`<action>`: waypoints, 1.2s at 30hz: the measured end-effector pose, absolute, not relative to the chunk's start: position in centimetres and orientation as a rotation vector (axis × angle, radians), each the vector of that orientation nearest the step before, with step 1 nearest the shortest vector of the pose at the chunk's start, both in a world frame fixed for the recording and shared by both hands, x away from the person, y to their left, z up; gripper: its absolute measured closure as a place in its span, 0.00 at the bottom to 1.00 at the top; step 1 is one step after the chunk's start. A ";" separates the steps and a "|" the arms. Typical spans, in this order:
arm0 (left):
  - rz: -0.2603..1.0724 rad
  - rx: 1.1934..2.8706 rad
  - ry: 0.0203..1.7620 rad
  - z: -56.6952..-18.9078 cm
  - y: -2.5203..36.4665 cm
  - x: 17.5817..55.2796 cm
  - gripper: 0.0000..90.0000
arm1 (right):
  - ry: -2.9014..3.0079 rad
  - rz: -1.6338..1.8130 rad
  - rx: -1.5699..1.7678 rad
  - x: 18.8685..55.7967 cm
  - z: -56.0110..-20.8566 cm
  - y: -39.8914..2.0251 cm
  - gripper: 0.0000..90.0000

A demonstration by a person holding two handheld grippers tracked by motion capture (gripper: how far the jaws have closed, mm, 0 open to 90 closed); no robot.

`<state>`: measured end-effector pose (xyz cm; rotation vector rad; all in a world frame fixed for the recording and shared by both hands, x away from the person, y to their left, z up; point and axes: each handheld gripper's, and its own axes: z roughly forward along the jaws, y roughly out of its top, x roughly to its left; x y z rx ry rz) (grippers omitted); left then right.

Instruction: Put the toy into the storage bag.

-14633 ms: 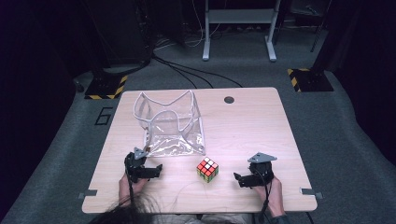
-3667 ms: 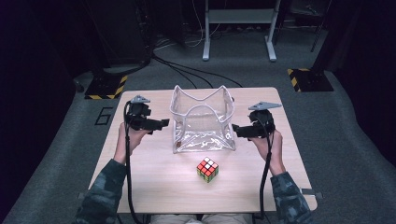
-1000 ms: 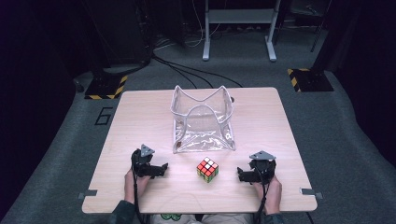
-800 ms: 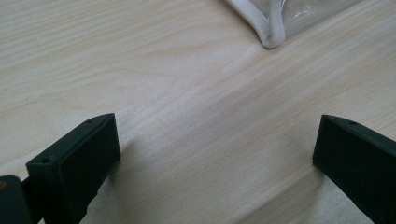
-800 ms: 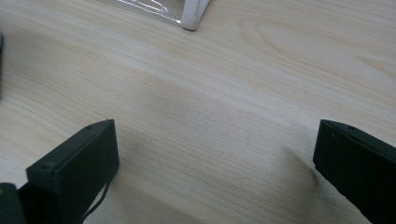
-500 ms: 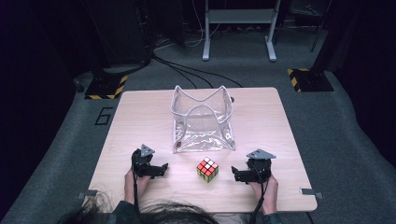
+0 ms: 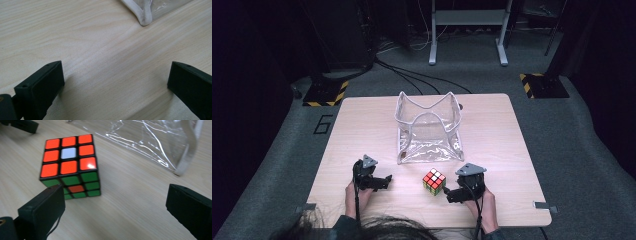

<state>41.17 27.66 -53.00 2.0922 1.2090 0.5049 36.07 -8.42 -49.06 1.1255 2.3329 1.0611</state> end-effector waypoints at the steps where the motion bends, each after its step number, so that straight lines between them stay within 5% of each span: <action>1: 0.505 2.092 1.209 -53.0 27.7 41.2 0.00 | 2.339 1.059 1.118 36.0 -49.0 -8.2 0.02; 33: 0.504 2.092 1.209 -53.0 27.7 41.2 0.00 | 2.513 0.994 0.978 38.1 -50.5 -2.6 0.00; 36: 0.504 2.092 1.209 -53.0 27.7 41.2 0.00 | 2.482 1.015 0.984 38.0 -50.5 -2.7 0.10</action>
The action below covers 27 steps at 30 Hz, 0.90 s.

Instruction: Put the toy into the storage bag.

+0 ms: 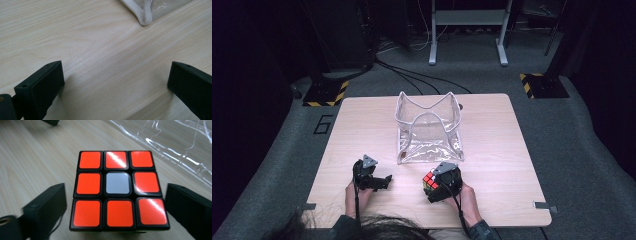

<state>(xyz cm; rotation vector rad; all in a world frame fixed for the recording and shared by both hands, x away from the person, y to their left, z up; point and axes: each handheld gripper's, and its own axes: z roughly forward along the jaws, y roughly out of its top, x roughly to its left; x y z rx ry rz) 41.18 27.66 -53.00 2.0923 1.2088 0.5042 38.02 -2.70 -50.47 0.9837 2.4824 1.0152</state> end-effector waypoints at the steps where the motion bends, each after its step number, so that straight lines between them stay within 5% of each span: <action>1: 0.504 2.093 1.209 -53.0 27.7 41.2 0.00 | 2.480 1.020 0.982 38.0 -50.5 -2.7 0.13; 10: 0.505 2.092 1.209 -53.0 27.6 41.2 0.01 | 2.505 0.976 0.980 38.0 -50.9 -2.8 0.36; 27: 0.504 2.092 1.209 -53.0 27.7 41.2 0.01 | 2.489 1.031 0.985 37.8 -50.4 -3.3 0.37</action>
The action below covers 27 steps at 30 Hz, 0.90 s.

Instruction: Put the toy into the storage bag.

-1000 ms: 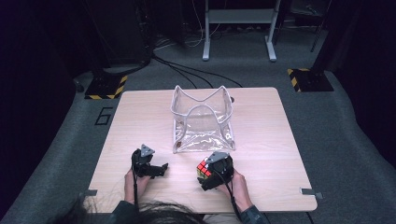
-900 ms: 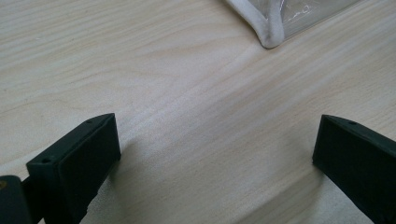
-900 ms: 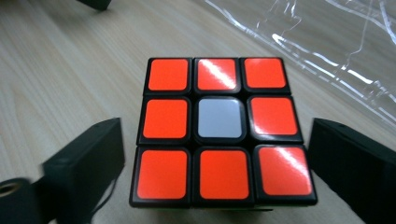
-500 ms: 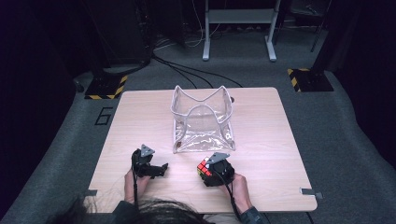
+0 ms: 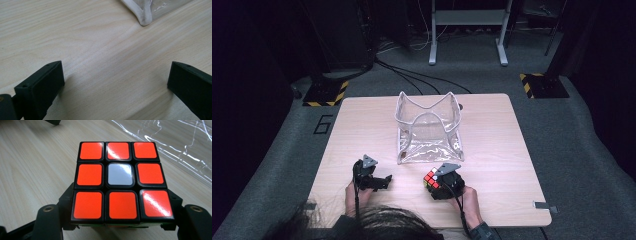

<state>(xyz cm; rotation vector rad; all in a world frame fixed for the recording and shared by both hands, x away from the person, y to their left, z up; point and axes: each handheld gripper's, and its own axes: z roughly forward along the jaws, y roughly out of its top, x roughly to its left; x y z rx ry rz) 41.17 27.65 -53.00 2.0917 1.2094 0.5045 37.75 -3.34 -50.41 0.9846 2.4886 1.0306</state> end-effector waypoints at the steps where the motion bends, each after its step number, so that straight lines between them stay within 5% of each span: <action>1: 0.505 2.092 1.209 -53.0 27.7 41.2 0.01 | 2.477 1.040 0.990 37.7 -50.3 -3.4 0.37; 27: 0.505 2.091 1.209 -53.0 27.7 41.2 0.01 | 2.430 1.039 0.944 37.1 -47.2 -5.1 0.37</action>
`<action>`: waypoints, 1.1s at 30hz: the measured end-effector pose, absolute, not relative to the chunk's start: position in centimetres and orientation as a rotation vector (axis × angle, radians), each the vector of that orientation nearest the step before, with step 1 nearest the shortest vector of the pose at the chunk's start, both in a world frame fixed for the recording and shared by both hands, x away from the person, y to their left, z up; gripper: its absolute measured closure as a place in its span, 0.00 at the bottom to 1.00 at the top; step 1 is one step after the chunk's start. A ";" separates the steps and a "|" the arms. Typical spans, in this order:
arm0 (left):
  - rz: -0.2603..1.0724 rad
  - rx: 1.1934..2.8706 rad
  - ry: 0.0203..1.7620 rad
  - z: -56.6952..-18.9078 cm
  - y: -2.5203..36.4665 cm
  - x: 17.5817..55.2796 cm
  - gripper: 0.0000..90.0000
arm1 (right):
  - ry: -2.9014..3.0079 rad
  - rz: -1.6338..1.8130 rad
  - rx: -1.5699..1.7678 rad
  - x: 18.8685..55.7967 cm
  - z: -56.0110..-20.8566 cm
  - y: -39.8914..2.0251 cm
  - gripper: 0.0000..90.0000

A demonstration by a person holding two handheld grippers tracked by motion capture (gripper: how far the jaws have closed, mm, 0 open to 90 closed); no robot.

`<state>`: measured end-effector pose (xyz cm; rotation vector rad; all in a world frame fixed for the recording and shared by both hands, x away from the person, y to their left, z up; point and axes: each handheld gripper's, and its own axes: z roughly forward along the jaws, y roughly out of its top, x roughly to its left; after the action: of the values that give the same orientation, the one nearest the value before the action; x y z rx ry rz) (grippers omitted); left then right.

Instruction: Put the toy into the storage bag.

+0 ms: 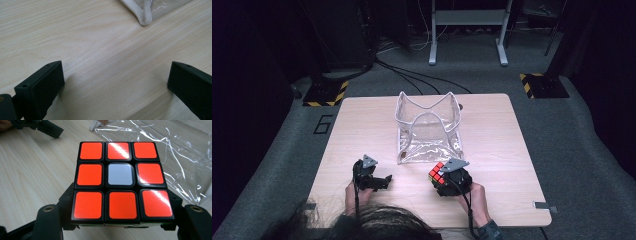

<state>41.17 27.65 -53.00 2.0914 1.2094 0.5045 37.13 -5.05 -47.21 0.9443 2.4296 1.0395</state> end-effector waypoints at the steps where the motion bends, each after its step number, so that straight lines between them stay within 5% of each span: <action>1: 0.504 2.092 1.209 -53.0 27.7 41.2 0.01 | 2.425 1.047 0.932 37.2 -47.1 -5.1 0.37; 33: 0.505 2.092 1.209 -53.0 27.7 41.2 0.01 | 2.406 1.083 0.889 38.3 -41.8 -6.9 0.37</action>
<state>41.17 27.65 -53.00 2.0920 1.2088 0.5048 38.31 -6.90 -41.84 0.8894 2.4057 1.0827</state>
